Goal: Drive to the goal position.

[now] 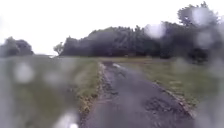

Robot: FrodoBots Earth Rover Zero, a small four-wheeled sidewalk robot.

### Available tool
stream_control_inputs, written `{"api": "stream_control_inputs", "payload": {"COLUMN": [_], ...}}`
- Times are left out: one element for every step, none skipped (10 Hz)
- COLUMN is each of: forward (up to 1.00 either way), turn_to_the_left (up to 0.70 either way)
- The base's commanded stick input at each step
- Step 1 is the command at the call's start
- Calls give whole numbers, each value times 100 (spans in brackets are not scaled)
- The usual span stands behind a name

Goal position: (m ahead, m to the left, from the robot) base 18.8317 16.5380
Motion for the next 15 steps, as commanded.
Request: {"api": "stream_control_inputs", "payload": {"forward": [85,85,85,85,85,85,85,85,85,85,85,85,85,85,85], "turn_to_the_left": [-34,-34,-29,-6,0,0,0,0,0,0,0,0,0,0,0]}}
